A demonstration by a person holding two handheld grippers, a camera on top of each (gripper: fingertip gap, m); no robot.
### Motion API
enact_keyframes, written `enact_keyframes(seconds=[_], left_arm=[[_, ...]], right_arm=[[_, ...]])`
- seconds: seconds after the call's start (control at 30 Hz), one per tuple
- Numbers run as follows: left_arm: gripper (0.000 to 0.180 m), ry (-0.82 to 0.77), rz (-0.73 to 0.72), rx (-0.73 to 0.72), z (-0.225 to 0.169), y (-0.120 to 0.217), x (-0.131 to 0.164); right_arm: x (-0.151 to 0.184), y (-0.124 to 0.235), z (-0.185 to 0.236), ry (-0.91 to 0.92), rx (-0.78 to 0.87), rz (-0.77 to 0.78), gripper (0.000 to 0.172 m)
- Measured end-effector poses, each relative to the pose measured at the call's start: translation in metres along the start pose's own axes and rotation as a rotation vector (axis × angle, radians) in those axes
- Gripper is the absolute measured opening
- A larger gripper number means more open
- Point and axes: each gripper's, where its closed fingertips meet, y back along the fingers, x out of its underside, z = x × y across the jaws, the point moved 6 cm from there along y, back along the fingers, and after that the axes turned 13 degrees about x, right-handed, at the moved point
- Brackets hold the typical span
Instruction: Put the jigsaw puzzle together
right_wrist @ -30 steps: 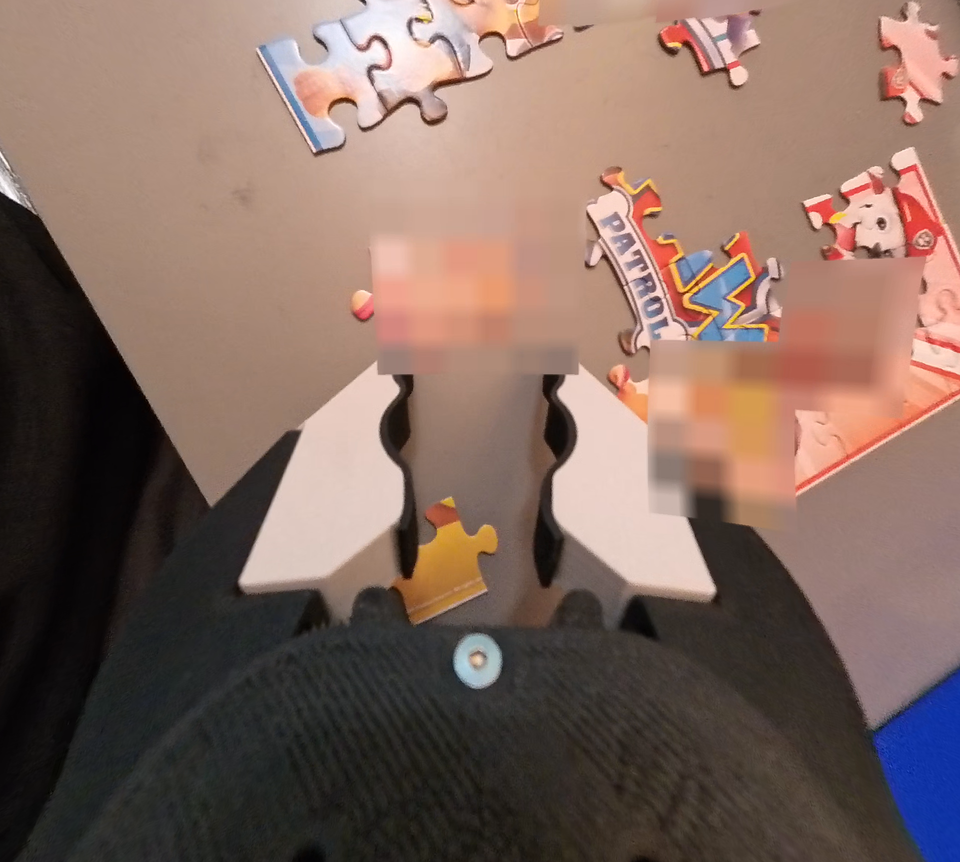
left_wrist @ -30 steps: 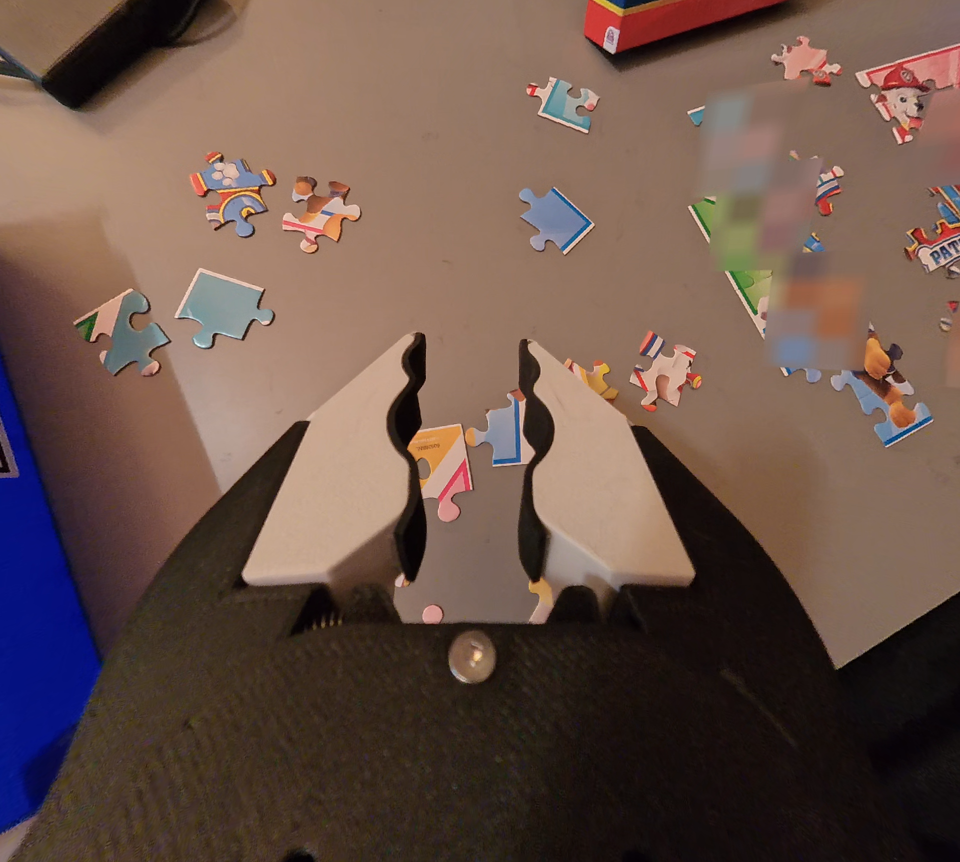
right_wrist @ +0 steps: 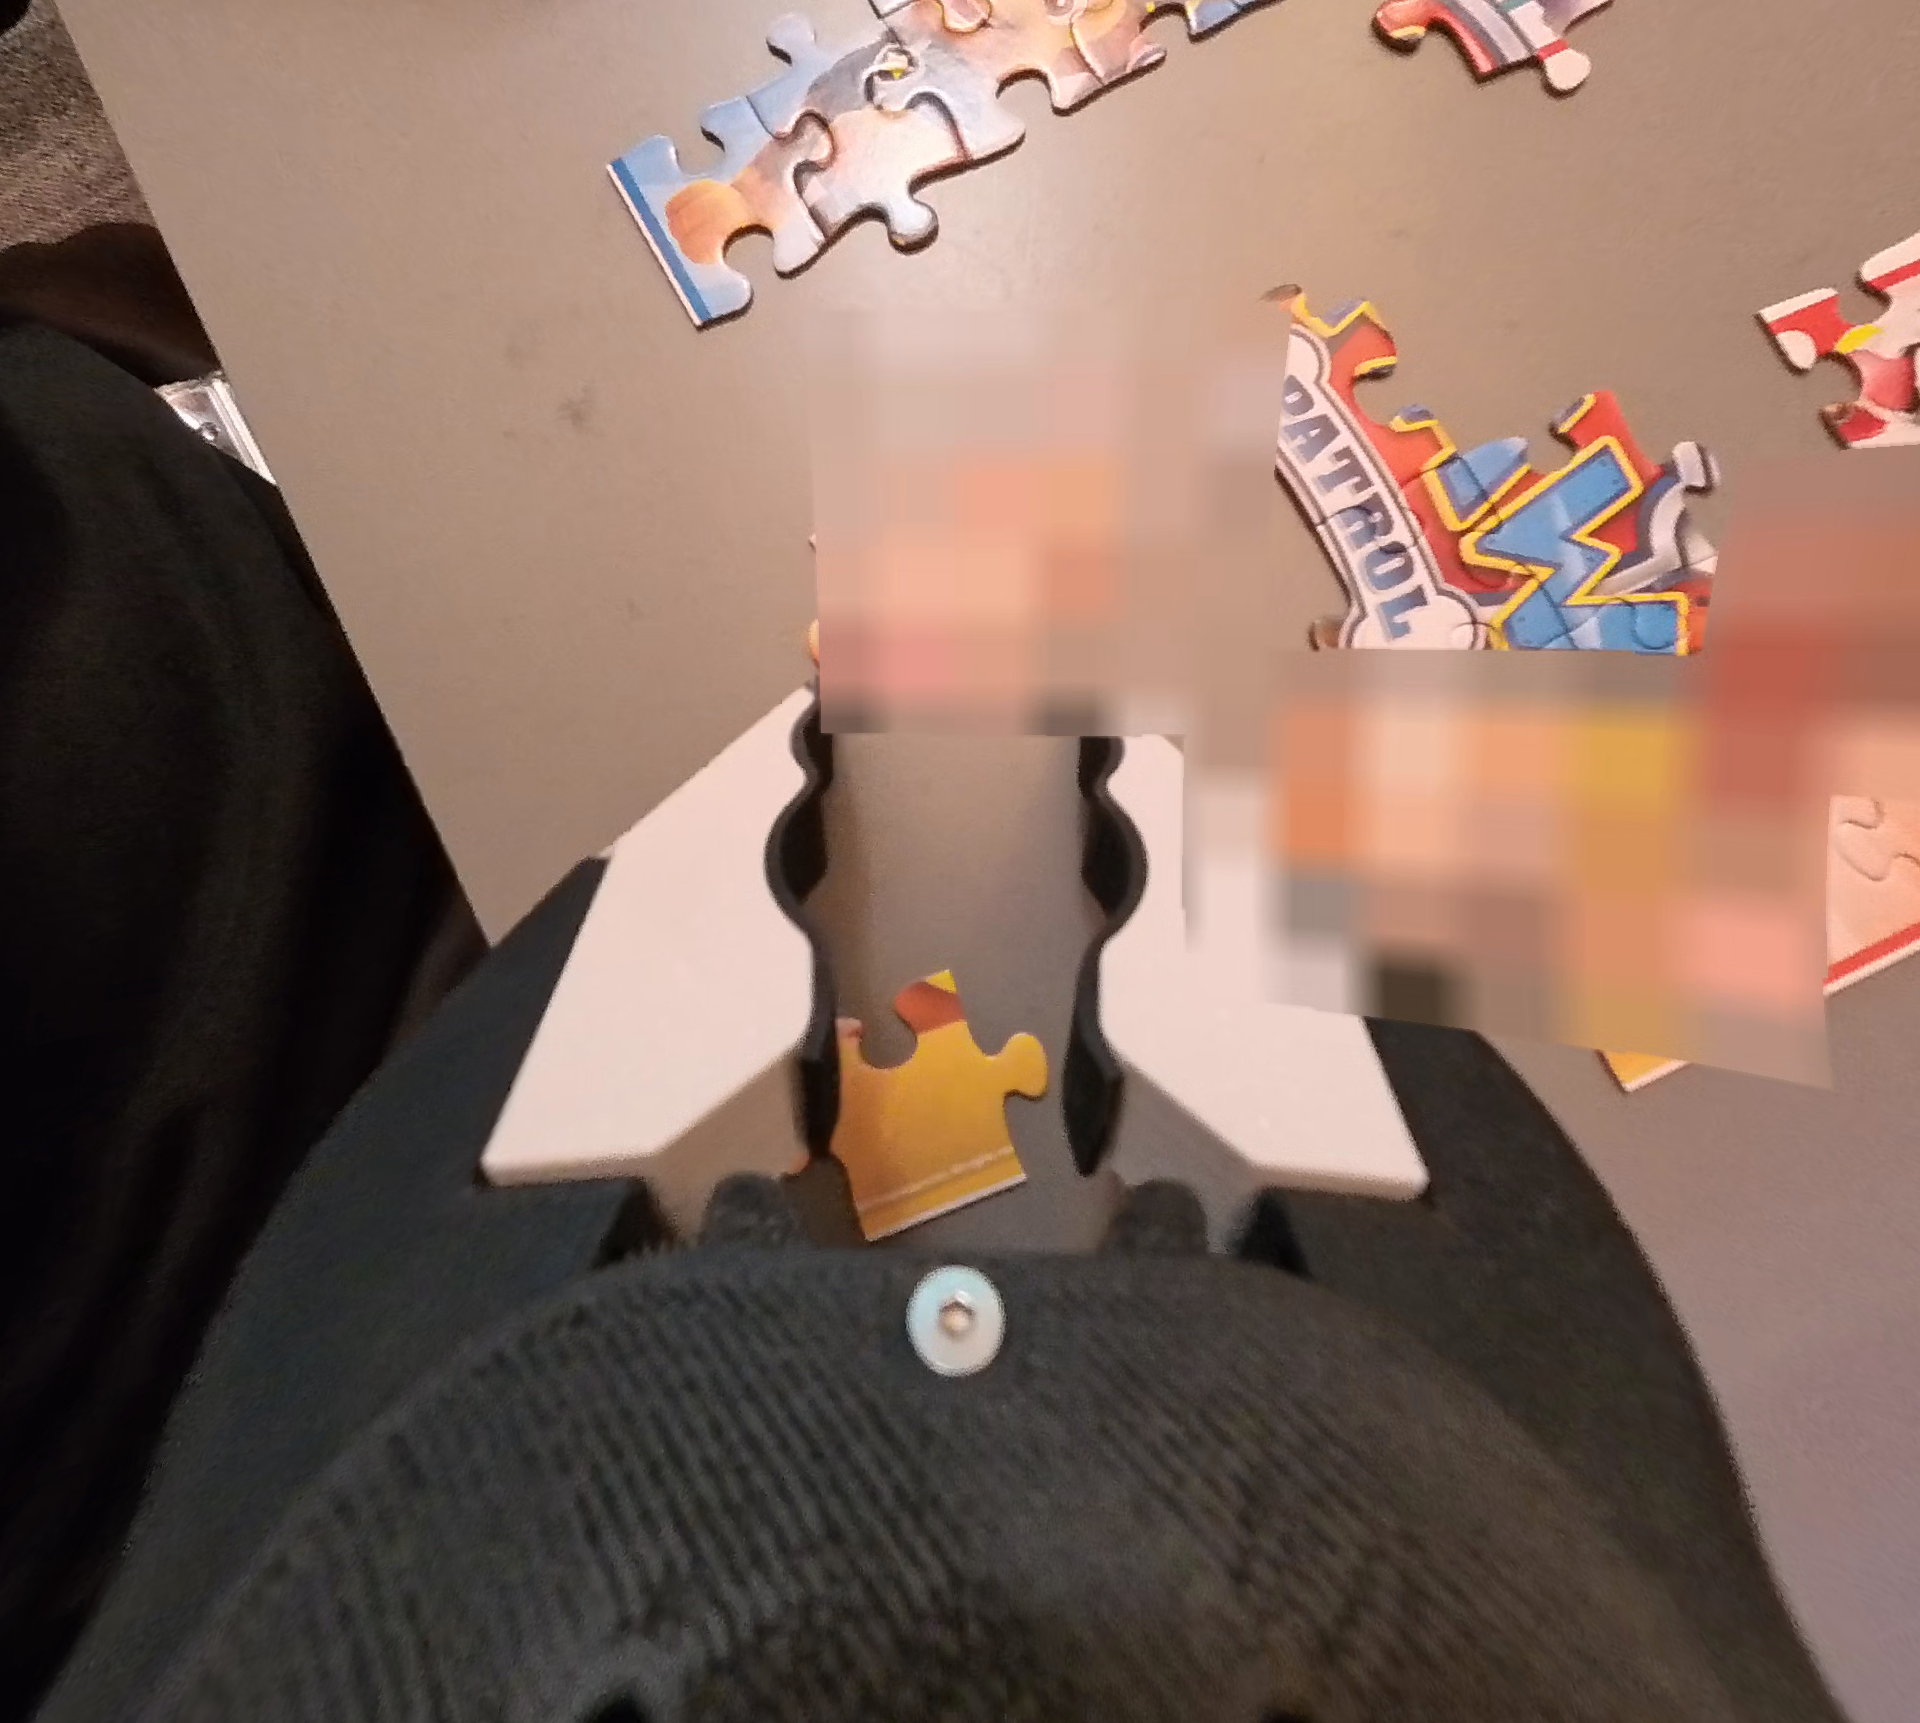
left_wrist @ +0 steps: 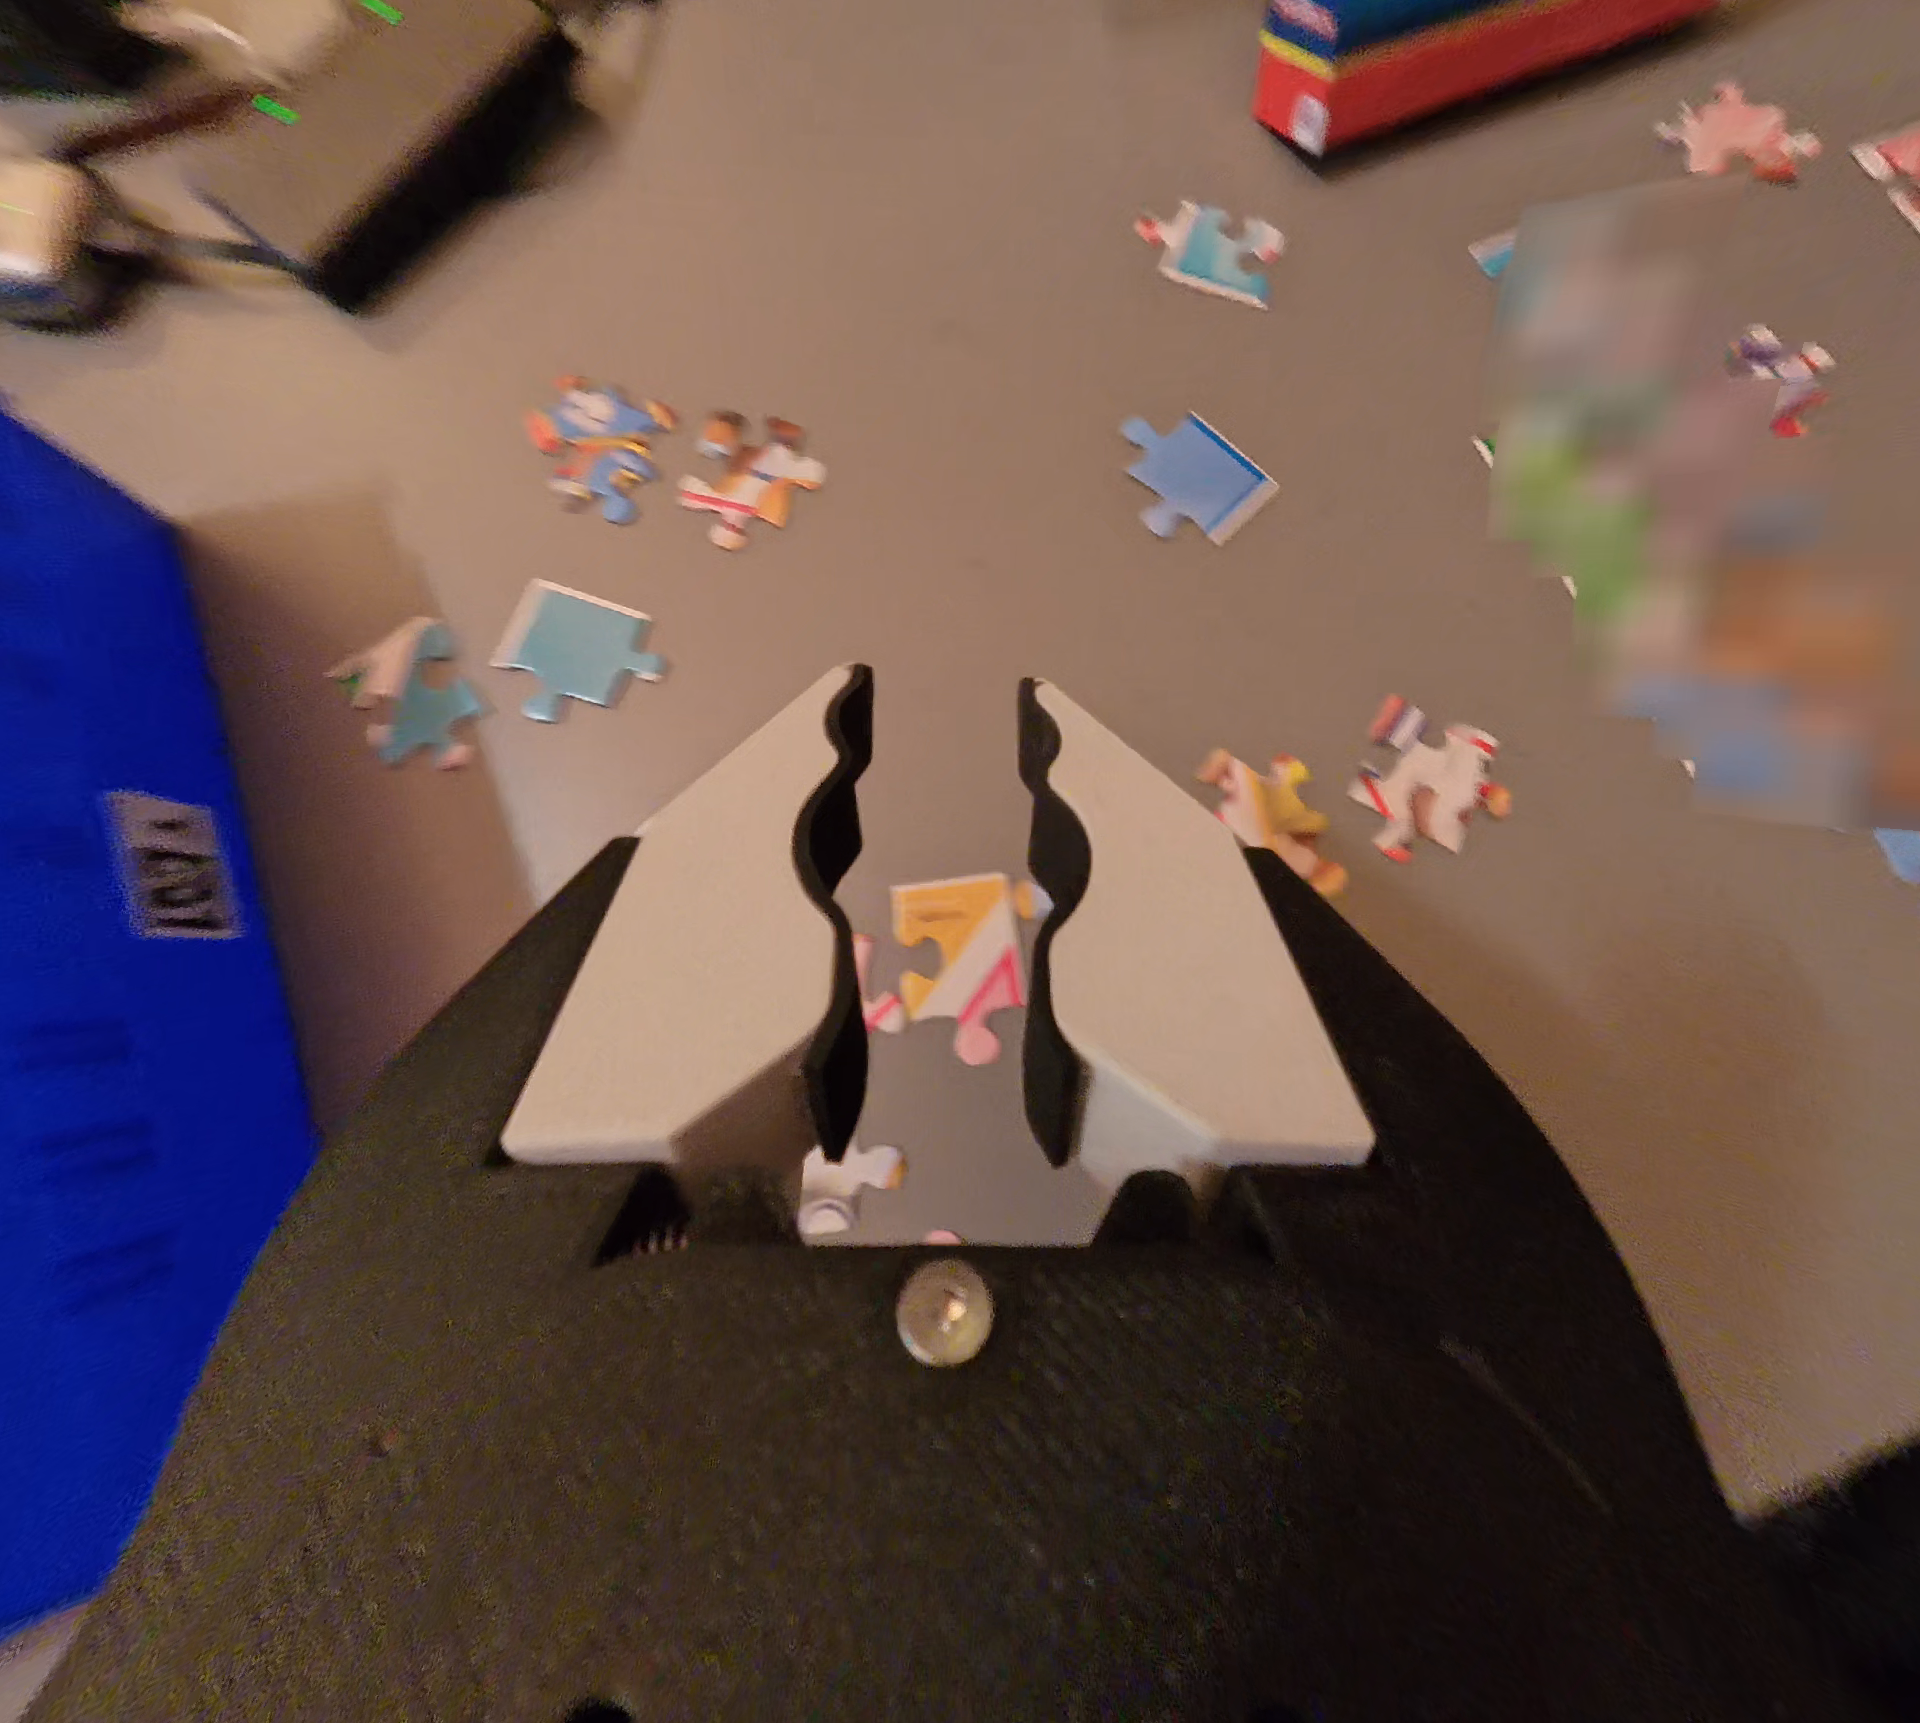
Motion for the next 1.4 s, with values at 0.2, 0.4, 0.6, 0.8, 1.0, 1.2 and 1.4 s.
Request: enact_keyframes(seconds=[0.2, 0.4, 0.6, 0.8, 1.0, 1.2, 1.4], left_arm=[[0.024, 0.092, -0.316, -0.097, 0.027, 0.054, -0.011], [0.018, 0.113, -0.484, -0.200, 0.038, 0.102, -0.009], [0.022, 0.119, -0.431, -0.193, 0.045, 0.119, 0.007], [0.018, 0.031, -0.411, -0.213, 0.056, 0.107, 0.013], [0.017, -0.005, -0.356, -0.085, 0.057, 0.072, 0.015], [0.013, 0.026, -0.313, 0.024, 0.065, 0.045, 0.026], [0.000, 0.046, -0.377, 0.141, 0.056, 0.049, 0.020]], right_arm=[[-0.036, 0.013, 0.003, -0.052, -0.033, -0.282, 0.049], [-0.094, 0.002, 0.050, -0.057, -0.188, -0.564, 0.043], [-0.144, -0.024, 0.088, -0.046, -0.346, -0.583, 0.042], [-0.200, -0.056, 0.102, 0.013, -0.352, -0.582, 0.038], [-0.272, -0.084, 0.103, -0.006, -0.384, -0.620, 0.035], [-0.319, -0.100, 0.101, -0.093, -0.501, -0.706, 0.035], [-0.310, -0.113, 0.086, -0.141, -0.466, -0.737, 0.032]])
